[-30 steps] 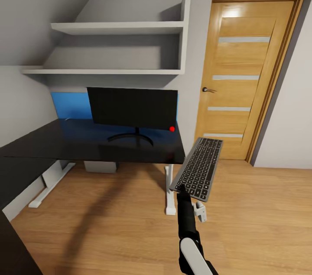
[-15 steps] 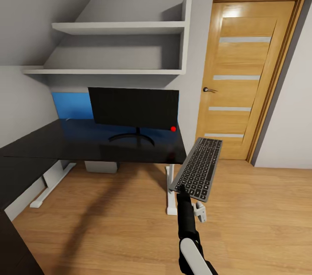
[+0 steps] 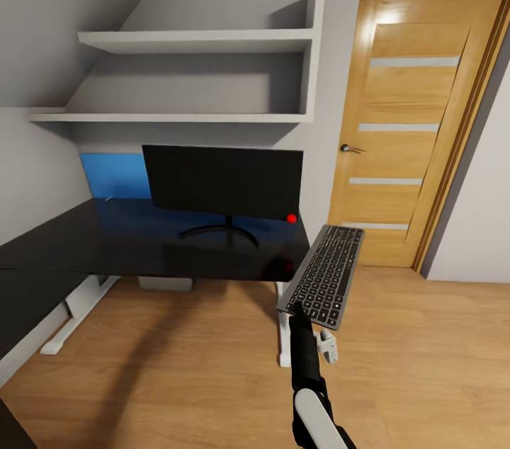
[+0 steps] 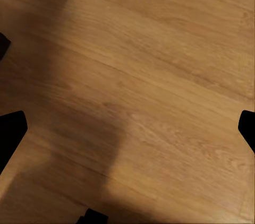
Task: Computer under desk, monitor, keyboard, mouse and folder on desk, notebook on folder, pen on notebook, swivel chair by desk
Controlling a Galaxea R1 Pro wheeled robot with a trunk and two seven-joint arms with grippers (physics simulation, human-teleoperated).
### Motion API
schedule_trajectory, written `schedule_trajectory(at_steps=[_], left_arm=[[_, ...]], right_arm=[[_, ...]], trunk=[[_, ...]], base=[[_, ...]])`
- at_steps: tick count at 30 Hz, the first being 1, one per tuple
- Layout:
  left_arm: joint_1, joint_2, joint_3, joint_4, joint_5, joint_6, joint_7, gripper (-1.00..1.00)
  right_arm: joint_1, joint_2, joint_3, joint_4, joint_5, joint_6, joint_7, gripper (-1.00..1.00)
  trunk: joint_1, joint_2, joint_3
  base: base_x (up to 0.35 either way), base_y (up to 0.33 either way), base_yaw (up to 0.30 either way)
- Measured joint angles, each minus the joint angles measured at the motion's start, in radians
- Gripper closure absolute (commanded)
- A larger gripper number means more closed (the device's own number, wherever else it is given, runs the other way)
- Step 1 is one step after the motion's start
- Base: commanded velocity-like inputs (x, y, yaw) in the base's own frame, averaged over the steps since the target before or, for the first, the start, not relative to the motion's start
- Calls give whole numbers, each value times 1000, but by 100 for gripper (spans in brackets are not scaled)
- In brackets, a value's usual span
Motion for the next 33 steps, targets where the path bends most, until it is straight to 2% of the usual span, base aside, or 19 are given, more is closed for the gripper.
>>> schedule_trajectory(at_steps=[7,15,23,33], left_arm=[[0,0,-1,3,0,-3,0,-100],[0,0,-1,3,-1,-4,0,-100],[0,-1,0,-12,-2,-4,1,-100],[0,-3,0,-31,-1,-4,4,-100]], right_arm=[[0,0,-1,0,1,0,0,100],[0,0,-3,0,-1,0,-1,100],[0,0,-50,0,-2,1,-1,100],[0,0,-58,-1,-1,0,-1,100]], trunk=[[0,0,0],[0,0,0],[0,0,0],[0,0,0]], base=[[181,1,0],[108,128,0],[10,8,0],[0,0,0]])
